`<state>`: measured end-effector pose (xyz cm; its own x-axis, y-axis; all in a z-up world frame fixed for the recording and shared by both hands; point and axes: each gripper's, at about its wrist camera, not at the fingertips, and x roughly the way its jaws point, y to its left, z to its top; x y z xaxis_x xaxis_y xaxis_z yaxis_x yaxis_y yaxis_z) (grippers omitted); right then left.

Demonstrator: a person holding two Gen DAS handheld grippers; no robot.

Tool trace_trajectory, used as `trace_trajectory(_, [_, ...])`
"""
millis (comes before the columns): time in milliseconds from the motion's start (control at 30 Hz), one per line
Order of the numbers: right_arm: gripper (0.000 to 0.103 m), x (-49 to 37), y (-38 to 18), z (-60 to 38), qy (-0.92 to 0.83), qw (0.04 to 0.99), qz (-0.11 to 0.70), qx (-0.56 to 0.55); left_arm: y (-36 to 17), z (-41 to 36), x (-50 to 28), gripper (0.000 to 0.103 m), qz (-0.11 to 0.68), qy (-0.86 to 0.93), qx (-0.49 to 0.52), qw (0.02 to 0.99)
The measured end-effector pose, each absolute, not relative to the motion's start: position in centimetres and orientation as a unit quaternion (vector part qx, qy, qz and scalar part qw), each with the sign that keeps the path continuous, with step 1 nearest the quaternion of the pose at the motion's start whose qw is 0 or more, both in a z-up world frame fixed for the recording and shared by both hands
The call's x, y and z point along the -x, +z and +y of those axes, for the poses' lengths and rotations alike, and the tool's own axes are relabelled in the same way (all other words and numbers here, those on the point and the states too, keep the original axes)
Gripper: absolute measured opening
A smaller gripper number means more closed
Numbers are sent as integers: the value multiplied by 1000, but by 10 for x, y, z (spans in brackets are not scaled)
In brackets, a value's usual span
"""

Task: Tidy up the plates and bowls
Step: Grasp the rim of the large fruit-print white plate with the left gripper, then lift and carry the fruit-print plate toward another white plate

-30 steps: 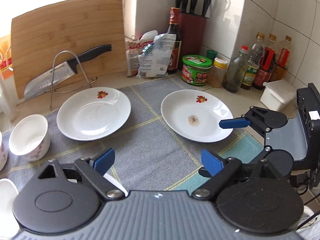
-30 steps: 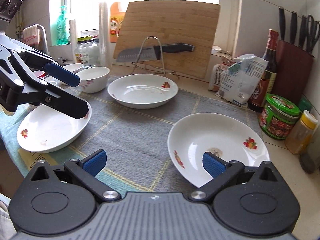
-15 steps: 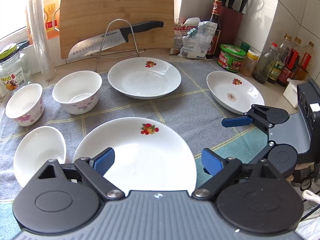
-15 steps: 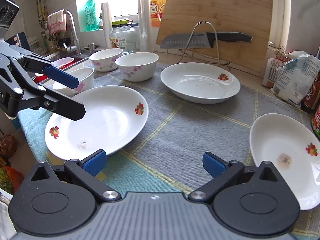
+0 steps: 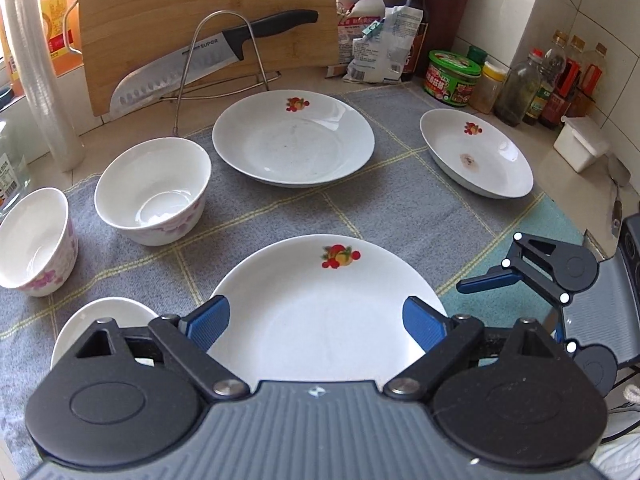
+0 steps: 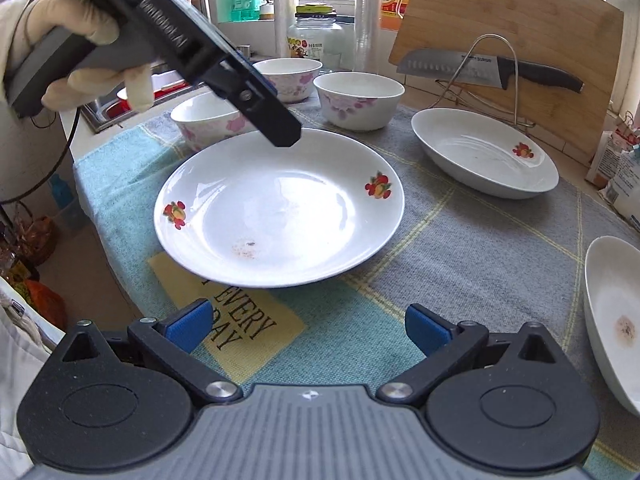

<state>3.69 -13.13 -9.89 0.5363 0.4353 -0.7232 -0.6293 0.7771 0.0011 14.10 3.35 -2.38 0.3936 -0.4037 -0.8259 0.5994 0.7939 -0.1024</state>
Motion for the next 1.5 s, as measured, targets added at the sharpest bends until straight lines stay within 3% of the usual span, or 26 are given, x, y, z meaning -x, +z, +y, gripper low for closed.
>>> trace_trajectory(800, [103, -34, -118, -110, 319, 877, 334, 129, -68, 19, -217, 92, 586, -345, -141, 720])
trace_trajectory(1500, [103, -41, -110, -110, 325, 877, 333, 117, -74, 14, -219, 92, 603, -353, -143, 700])
